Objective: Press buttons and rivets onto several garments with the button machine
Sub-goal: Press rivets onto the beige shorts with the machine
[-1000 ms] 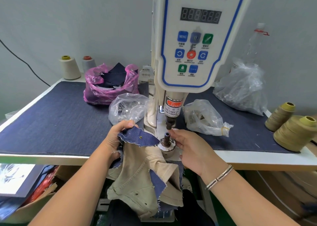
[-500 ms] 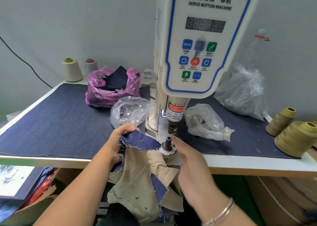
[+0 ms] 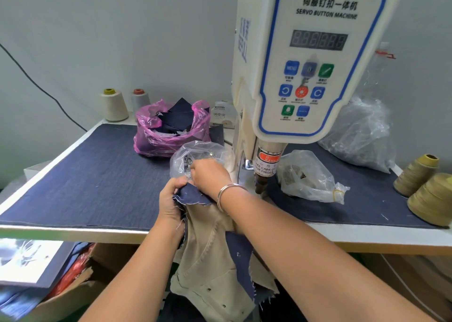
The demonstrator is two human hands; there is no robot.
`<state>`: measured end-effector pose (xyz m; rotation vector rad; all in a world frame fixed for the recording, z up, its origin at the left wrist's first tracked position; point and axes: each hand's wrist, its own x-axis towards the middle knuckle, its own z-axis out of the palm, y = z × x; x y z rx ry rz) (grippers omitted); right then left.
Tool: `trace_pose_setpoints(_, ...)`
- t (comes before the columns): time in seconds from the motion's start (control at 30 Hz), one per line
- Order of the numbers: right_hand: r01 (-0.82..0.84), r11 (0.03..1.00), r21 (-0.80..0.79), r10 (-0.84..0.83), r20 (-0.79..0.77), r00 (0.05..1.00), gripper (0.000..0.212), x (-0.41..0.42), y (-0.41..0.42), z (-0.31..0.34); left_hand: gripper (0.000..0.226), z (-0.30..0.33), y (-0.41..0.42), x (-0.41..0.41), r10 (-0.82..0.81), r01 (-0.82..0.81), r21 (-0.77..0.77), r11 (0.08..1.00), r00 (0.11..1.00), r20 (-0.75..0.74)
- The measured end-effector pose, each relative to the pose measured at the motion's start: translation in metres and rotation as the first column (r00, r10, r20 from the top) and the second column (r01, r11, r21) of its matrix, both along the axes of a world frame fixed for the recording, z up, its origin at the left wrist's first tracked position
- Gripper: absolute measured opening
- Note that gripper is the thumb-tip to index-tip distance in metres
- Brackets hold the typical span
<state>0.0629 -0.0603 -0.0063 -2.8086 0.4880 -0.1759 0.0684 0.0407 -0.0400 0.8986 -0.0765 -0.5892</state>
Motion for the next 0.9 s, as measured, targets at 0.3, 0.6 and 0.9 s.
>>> trace_pose_setpoints(0.3, -0.079, 0.895, -0.439, 0.051, -0.074, 0.996, 0.026, 0.042, 0.001, -0.012, 0.023, -0.003, 0.002, -0.001, -0.128, 0.118, -0.138, 0.983, 0.99, -0.064)
trace_pose_setpoints(0.6, -0.11, 0.831, -0.545, 0.103, -0.043, 0.994, 0.02, 0.043, 0.004, -0.01, 0.023, 0.0, 0.001, 0.0, -0.135, 0.13, -0.139, 0.982, 0.99, -0.03)
trace_pose_setpoints(0.9, -0.084, 0.874, -0.479, 0.094, -0.003, 0.996, 0.022, 0.045, -0.001, -0.015, 0.039, -0.001, 0.0, 0.0, -0.099, 0.099, -0.082, 0.992, 0.995, 0.001)
